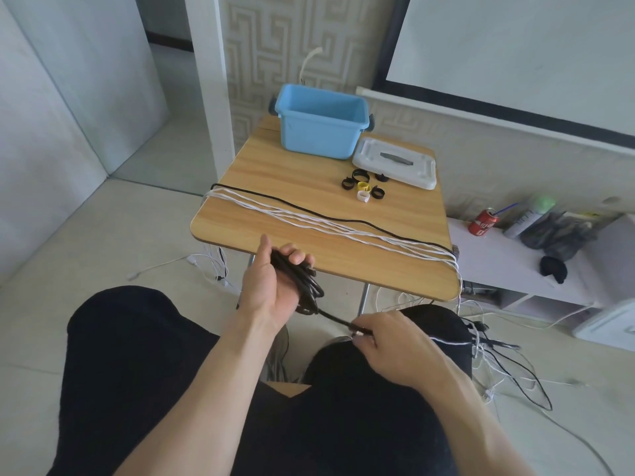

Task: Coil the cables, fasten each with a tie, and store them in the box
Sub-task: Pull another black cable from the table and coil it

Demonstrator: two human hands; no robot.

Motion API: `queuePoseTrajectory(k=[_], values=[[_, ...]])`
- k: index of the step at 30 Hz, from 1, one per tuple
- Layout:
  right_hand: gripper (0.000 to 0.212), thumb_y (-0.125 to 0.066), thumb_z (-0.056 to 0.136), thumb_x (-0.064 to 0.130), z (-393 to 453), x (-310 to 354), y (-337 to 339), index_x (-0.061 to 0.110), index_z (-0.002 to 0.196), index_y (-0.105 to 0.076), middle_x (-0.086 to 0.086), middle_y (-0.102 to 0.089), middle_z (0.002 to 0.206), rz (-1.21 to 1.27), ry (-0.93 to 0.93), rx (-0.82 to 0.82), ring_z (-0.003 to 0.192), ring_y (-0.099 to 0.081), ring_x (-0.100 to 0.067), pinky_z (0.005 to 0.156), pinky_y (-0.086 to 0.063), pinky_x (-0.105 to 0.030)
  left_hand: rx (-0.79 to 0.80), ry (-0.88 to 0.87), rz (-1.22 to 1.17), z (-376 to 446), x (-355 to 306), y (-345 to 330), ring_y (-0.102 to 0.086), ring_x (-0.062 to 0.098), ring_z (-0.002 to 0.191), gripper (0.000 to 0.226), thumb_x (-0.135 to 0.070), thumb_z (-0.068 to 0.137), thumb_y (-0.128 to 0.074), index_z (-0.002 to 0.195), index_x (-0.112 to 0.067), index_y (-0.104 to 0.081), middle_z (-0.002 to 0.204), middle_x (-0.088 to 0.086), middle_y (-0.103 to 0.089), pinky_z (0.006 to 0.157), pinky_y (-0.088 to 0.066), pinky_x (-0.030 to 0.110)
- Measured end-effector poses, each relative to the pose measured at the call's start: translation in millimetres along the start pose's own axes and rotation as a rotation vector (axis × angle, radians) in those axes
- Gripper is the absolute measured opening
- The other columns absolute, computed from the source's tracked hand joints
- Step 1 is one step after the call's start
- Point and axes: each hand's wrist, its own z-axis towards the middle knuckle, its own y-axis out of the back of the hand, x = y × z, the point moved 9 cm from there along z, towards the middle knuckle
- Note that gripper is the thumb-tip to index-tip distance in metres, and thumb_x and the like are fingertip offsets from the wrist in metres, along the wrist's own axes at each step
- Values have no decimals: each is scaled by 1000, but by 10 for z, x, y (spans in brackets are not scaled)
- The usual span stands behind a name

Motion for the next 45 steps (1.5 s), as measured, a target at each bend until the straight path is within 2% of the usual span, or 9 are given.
queuePoseTrajectory(k=[7, 13, 17, 25, 28, 32, 36, 41, 45], values=[[20, -57, 97, 26, -58, -1407, 446, 15, 102, -72, -17, -74, 96, -57, -527, -323, 91, -66, -40, 76, -53, -40, 45, -73, 109, 18, -357, -27, -35, 10, 45, 28, -38, 104, -48, 86, -18, -38, 62, -8, -35, 51, -42, 25], [69, -24, 101, 59, -282, -2176, 594, 13, 131, -65, -27, -57, 127, -8, -873, -364, 122, -42, -44, 103, -39, -50, 102, 25, 170, -51, -164, -122, -32, 7, 41, 30, -32, 102, -49, 75, -19, -44, 57, -9, -33, 46, -38, 21], [38, -28, 108, 31, -96, -2121, 733, 8, 111, -58, -26, -68, 115, 242, -715, -436, 109, -58, -44, 93, -43, -47, 153, 155, 253, -115, 78, -200, -32, 6, 40, 29, -35, 102, -48, 79, -17, -48, 55, -9, -33, 44, -40, 21], [39, -43, 105, 41, -266, -1918, 1049, 20, 85, -68, -2, -73, 87, 652, -587, -851, 90, -69, -26, 83, -51, -42, 210, 253, 379, -185, 317, -267, -30, 8, 41, 34, -40, 104, -41, 81, -15, -48, 54, -7, -32, 44, -40, 23], [38, -47, 103, 43, -494, -2046, 1225, 12, 108, -68, -10, -69, 106, 621, -669, -1071, 97, -64, -27, 83, -48, -38, 184, 253, 384, -165, 321, -219, -31, 9, 41, 34, -39, 104, -42, 80, -16, -48, 54, -6, -33, 45, -41, 24], [28, -53, 95, 31, -759, -1993, 1424, 13, 114, -64, -10, -45, 133, 634, -528, -1345, 130, -48, -23, 113, -36, -37, 114, 202, 439, -89, 302, -89, -31, 12, 44, 33, -40, 104, -44, 81, -17, -45, 56, -5, -34, 49, -42, 27], [35, -56, 96, 36, -620, -2083, 1389, 10, 117, -67, -14, -49, 139, 456, -641, -1025, 130, -47, -29, 112, -37, -41, 88, 198, 434, -59, 298, -39, -31, 12, 44, 33, -40, 104, -45, 80, -18, -44, 57, -5, -34, 49, -42, 27], [29, -55, 90, 45, -642, -2083, 1255, 19, 94, -67, -15, -62, 99, 293, -849, -756, 115, -47, -43, 99, -38, -49, 173, 255, 418, -103, 341, -103, -29, 10, 42, 33, -38, 104, -43, 79, -17, -46, 55, -6, -31, 46, -40, 25], [19, -71, 89, 31, -309, -1761, 989, 12, 86, -70, -5, -70, 81, 307, -641, -403, 93, -63, -34, 87, -49, -41, 298, 349, 394, -191, 437, -223, -29, 7, 35, 34, -39, 102, -41, 77, -16, -49, 49, -8, -30, 40, -38, 23]])
